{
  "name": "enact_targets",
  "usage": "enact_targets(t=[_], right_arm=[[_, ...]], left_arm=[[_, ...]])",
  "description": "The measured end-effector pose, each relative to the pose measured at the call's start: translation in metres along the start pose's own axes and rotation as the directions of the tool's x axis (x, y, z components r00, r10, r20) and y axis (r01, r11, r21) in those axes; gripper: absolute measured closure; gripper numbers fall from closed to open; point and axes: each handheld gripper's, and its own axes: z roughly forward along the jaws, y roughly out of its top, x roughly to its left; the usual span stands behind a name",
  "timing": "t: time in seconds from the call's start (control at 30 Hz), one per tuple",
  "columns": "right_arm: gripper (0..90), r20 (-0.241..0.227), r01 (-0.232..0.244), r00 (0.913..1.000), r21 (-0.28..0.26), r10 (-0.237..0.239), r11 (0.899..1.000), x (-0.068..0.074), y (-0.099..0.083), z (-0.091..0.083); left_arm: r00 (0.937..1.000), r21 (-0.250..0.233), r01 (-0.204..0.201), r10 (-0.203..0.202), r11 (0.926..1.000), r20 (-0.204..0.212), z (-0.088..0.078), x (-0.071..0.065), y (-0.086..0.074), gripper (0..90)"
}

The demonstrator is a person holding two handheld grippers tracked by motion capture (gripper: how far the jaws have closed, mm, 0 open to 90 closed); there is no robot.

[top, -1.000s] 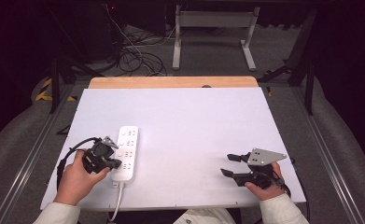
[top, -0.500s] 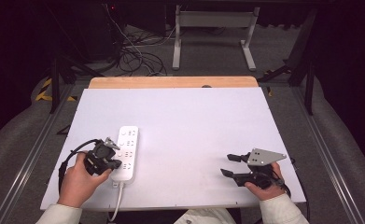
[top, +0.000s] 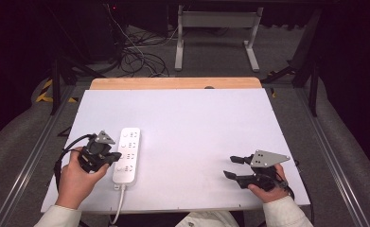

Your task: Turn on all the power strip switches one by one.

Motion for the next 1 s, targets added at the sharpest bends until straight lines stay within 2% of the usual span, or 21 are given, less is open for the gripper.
enact_targets(t=[0.2,0.33,0.6,0.87,1.0], right_arm=[[41.4,-0.001,-0.001,1.0000,0.000,0.001,1.000,0.000,0.000,0.000],[41.5,-0.001,-0.002,1.0000,0.000,0.002,1.000,0.000,0.000,0.000],[41.5,-0.001,-0.001,1.0000,0.001,0.001,1.000,0.000,0.000,0.000],[41.4,0.000,-0.001,1.0000,0.004,0.001,1.000,0.000,0.000,0.000],[41.5,0.001,-0.001,1.0000,0.004,0.001,1.000,0.000,0.000,0.000]], left_arm=[[0.9997,0.011,0.005,-0.005,0.9999,-0.024,0.010,0.007,0.004,90.0],[0.9997,0.006,0.012,-0.012,0.9999,-0.024,0.016,0.009,0.005,90.0],[0.9995,0.038,0.019,-0.018,0.9991,-0.028,0.029,0.016,0.006,90.0],[0.9995,0.043,0.023,-0.022,0.9988,-0.022,0.037,0.017,0.006,90.0],[0.9993,0.043,0.023,-0.022,0.9988,-0.032,0.038,0.017,0.005,90.0]])
